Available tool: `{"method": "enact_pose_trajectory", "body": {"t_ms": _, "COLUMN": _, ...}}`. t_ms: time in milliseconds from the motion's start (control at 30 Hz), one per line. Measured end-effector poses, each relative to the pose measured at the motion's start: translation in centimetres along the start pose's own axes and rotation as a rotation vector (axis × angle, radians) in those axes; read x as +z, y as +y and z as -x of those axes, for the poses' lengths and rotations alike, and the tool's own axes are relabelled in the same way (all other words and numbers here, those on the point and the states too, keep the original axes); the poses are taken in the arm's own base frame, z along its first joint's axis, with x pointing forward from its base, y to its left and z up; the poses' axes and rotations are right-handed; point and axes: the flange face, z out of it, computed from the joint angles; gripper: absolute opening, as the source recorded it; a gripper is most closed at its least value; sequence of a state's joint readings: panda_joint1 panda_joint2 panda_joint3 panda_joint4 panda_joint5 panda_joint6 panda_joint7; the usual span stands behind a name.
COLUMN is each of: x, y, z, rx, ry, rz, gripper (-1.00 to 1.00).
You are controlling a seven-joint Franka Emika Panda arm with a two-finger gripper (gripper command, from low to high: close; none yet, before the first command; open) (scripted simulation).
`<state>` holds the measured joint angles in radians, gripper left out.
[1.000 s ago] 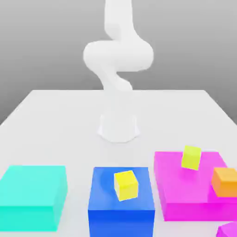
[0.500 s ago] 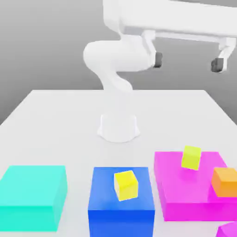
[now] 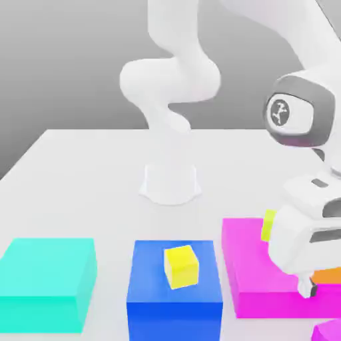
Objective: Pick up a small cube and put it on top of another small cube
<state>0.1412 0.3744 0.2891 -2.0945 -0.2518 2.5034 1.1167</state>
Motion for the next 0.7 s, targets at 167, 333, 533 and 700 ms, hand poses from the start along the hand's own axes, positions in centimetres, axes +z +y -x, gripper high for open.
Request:
{"method": "enact_pose_trajectory", "body": {"t_ms": 167, "x": 7.8, "y": -1.4, "z": 2.8, "rx": -0.024, "ry": -0.071, "rz": 0.02, "gripper": 0.0}}
{"method": "enact_pose_trajectory", "body": {"t_ms": 333, "x": 10.8, "y": -1.3, "z": 3.2, "rx": -0.025, "ry": -0.074, "rz": 0.021, "gripper": -1.0}}
{"method": "enact_pose_trajectory", "body": {"t_ms": 533, "x": 8.5, "y": -1.5, "z": 3.0, "rx": -0.025, "ry": -0.075, "rz": 0.02, "gripper": -1.0}}
{"method": "enact_pose_trajectory", "body": {"t_ms": 700, "x": 3.0, "y": 2.0, "z": 0.7, "rx": -0.026, "ry": -0.051, "rz": 0.056, "gripper": -1.0}}
